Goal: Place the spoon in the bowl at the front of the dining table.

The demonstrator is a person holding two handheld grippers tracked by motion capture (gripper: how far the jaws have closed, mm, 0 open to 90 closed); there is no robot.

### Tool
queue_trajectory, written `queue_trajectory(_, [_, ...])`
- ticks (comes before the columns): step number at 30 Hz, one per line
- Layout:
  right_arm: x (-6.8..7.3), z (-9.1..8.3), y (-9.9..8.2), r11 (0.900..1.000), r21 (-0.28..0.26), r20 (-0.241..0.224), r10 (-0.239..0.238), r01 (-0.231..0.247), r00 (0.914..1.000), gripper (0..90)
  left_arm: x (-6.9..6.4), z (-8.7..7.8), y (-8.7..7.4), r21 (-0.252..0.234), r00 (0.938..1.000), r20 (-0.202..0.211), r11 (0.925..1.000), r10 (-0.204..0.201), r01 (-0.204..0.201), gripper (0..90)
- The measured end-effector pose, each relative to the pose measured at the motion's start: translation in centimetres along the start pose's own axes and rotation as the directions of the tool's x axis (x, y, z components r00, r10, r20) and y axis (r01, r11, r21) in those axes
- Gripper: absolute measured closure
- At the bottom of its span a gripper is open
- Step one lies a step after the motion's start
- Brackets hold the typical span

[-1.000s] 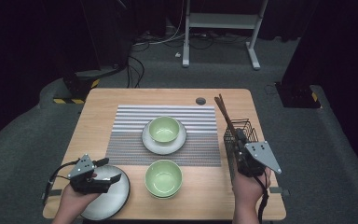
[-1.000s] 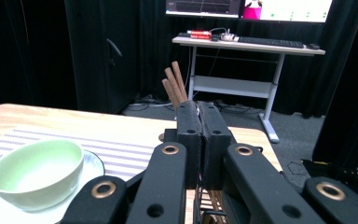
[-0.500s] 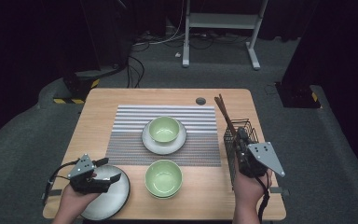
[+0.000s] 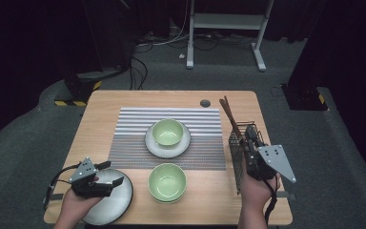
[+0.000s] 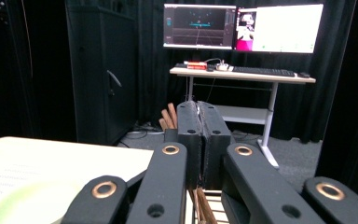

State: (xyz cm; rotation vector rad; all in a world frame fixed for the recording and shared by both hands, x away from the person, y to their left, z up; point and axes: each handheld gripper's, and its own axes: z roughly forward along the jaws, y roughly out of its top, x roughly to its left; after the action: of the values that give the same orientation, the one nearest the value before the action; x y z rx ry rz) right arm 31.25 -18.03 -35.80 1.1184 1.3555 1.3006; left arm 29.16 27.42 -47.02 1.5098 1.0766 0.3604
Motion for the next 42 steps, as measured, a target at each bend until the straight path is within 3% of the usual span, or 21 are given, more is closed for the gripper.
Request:
queue_trajectory(11, [1.0,-0.6,1.3,0.9976,-0.064,-0.027,-0.027,0.025,0.9993,88.4,0.1,0.0,-0.1,0.0,1.0,-0.008,1.0,-0.004,0.004,19.0])
queue_trajectory(20, [1.7,-0.2,1.5,0.9966,-0.079,-0.054,-0.029,0.024,0.9981,88.5,0.3,-0.1,0.0,0.002,0.9999,-0.01,1.0,-0.004,0.004,18.9])
queue_trajectory(42, [4.0,1.1,0.9,0.9978,-0.057,-0.138,-0.042,0.035,0.9895,88.4,0.5,0.1,-0.2,0.002,0.9998,-0.018,1.0,-0.002,0.002,18.3])
